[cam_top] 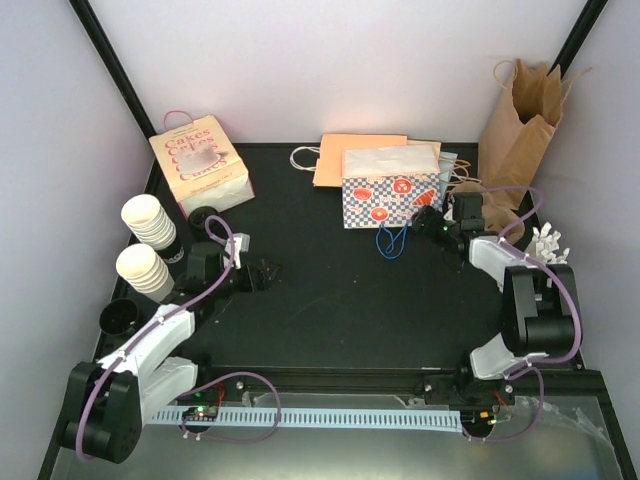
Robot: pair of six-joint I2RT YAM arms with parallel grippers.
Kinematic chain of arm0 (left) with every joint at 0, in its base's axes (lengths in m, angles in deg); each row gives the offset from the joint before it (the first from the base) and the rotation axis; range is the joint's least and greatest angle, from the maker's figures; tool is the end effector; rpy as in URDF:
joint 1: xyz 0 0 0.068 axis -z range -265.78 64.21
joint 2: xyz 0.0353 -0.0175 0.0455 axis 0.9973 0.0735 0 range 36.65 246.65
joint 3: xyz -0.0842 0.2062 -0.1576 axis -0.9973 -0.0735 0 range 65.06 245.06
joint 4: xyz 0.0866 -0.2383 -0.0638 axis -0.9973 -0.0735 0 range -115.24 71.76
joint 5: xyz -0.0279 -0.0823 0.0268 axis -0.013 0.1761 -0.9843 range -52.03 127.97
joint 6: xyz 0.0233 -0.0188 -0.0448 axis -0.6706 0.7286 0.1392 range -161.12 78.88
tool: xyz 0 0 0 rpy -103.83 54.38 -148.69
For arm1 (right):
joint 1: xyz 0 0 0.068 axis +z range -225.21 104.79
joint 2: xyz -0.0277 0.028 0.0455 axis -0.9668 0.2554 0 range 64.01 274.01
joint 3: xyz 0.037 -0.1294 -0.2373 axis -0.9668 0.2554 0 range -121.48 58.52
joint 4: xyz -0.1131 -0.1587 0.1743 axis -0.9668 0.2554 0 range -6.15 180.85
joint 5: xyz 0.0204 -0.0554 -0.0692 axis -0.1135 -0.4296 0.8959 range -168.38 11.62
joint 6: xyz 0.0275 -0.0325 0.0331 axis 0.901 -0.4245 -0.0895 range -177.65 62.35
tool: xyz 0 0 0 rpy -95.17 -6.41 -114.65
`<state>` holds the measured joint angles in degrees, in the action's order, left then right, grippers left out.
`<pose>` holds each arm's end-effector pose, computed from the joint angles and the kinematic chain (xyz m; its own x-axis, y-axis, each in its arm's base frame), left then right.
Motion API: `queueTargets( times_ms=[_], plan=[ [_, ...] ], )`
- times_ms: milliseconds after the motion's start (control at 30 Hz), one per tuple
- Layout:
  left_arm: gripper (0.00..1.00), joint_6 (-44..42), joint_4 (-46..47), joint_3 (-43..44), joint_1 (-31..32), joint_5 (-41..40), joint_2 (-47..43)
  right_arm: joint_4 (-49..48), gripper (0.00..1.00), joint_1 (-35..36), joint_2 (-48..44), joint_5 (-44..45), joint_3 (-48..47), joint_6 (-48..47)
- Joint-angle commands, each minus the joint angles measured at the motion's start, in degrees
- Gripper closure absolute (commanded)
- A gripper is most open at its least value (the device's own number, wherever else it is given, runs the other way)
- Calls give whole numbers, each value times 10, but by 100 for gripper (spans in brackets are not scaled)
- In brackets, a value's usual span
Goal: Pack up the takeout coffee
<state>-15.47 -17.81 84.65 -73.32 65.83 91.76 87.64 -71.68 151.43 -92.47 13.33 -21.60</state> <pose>0.1815 -0.0571 0.1760 -0.7502 -0.2262 -0.6213 0.2655 0.7575 -0.5964 0.3041 0.0274 0.1788 -0.7150 0.5279 -0.4584 0.2381 0.8003 0.5503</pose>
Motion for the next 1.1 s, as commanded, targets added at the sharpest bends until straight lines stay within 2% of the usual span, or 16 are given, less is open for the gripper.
queueTargets(
  times_ms=[0,133,333,667,800,867,1067],
  plan=[
    [1,-22,-3,18,1,16,-14,-30,5,1,35,43,-23,45],
    [1,-28,-10,14,1,8,-34,-45,10,2,64,59,-36,58],
    [1,-33,-15,4,1,-7,-70,-33,10,0,103,98,-70,73],
    [1,-35,-47,5,0,-63,-120,-61,14,-18,155,66,-97,82],
    [1,-35,-55,3,0,-72,-144,-83,26,-24,164,40,-101,84],
    [1,-35,-57,2,0,-74,-150,-94,36,-27,168,21,-105,87],
    [1,-36,-64,4,0,-78,-158,-118,76,-27,151,-11,-106,76]
  ],
)
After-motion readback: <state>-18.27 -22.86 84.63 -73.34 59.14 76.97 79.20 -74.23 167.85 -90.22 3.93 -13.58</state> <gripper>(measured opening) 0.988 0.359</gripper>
